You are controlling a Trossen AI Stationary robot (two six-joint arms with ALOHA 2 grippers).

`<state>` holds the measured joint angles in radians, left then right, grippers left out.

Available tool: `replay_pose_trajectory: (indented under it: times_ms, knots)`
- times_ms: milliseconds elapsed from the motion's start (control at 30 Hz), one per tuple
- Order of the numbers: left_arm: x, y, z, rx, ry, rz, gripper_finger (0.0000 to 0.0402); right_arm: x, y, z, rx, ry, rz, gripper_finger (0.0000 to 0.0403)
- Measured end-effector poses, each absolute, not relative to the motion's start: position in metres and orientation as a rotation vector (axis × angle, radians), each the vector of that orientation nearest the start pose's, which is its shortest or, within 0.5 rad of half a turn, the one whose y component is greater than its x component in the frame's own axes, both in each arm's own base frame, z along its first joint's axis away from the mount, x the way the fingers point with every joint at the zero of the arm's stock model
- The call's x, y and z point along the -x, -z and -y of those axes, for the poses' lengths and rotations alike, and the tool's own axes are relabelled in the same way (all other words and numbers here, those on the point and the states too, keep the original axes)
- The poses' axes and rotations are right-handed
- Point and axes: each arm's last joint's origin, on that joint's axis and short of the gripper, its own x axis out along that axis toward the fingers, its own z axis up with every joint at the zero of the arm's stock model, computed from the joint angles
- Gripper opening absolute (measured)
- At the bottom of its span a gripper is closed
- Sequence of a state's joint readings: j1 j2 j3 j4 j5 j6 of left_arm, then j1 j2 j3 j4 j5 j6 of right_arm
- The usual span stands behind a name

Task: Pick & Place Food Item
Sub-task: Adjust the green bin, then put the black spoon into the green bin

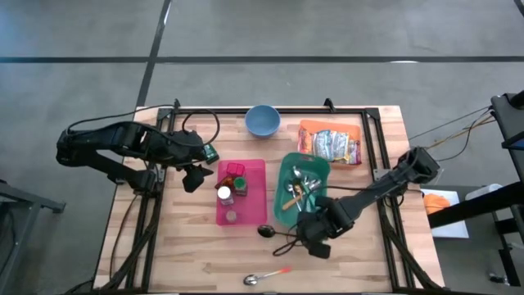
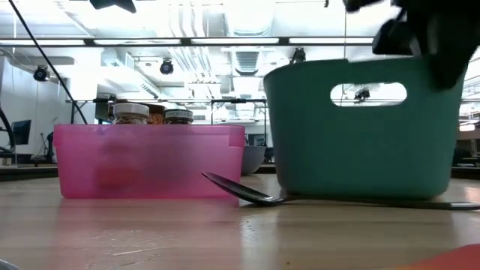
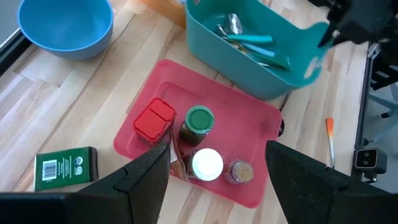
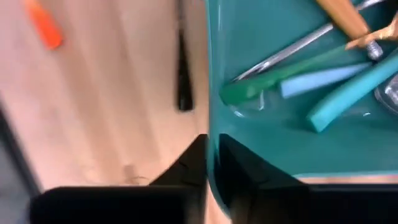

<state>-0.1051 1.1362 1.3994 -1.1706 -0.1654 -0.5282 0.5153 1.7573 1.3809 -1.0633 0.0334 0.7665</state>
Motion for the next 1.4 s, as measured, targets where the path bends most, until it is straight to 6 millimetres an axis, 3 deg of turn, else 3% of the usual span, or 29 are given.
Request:
replay_pose_trajectory:
  times_ms: [100,500,900,1033,1400]
  knots:
    - [-0.189,-0.389,0.015,0.370,-0.290,-0.858,0.0262,-0.291,-0.231,-0.156,-0.206,0.189,-1.423,0.0017]
    - [-0.189,-0.389,0.015,0.374,-0.292,-0.857,0.0262,-0.288,-0.231,-0.148,-0.029,0.135,-1.467,0.0015]
    - [-0.189,-0.389,0.015,0.373,-0.291,-0.858,0.0262,-0.289,-0.247,-0.149,-0.141,0.197,-1.430,0.0016]
    - [-0.189,-0.389,0.015,0.372,-0.291,-0.858,0.0262,-0.291,-0.252,-0.149,-0.141,0.191,-1.418,0.0045]
    - [-0.189,-0.389,0.015,0.382,-0.295,-0.857,0.0262,-0.289,-0.254,-0.148,-0.160,0.222,-1.429,0.0185]
